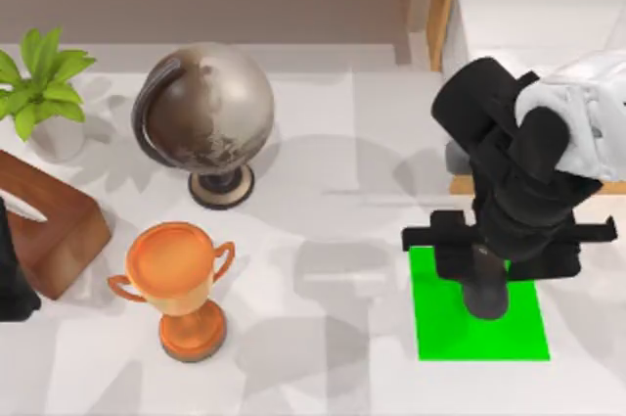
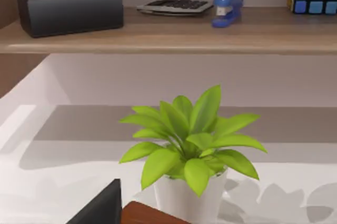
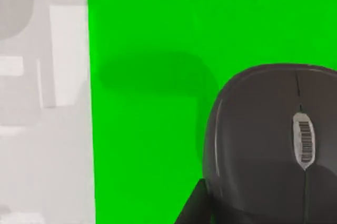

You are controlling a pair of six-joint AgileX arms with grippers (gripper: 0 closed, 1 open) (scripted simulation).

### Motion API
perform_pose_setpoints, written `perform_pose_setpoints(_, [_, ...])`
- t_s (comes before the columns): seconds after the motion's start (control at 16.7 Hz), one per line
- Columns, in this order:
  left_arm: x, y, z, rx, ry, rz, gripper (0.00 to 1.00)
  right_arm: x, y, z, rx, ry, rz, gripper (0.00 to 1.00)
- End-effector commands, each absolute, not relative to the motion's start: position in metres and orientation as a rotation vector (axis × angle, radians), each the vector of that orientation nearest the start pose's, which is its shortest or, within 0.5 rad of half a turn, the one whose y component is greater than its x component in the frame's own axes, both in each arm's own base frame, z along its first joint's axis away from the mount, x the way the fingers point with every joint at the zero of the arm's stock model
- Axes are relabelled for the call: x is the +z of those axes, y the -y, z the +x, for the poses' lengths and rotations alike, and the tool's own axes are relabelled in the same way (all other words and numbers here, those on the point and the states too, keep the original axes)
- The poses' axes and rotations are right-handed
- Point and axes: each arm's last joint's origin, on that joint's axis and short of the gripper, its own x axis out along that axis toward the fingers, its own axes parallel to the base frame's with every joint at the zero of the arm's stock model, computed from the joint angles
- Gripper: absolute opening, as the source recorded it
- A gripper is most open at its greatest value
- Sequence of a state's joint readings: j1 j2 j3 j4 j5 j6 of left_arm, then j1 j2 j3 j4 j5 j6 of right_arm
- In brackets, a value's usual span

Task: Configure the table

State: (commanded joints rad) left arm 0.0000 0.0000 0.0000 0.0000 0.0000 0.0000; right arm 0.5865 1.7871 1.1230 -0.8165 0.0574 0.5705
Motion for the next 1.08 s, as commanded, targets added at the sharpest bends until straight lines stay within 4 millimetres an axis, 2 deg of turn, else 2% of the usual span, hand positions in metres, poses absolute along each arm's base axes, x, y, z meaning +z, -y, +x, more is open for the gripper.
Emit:
perform_pose_setpoints(0.54, [0.160, 0.001, 0.106, 0.000, 0.000, 0.000, 1.00, 0.155, -0.177, 0.267, 0.011, -1.462, -0.007, 0.00])
perform_pose_setpoints(1.08, [0.160, 0.001, 0.106, 0.000, 0.000, 0.000, 1.00, 0.168, -0.181, 0.271, 0.041, -1.406, 0.017, 0.00])
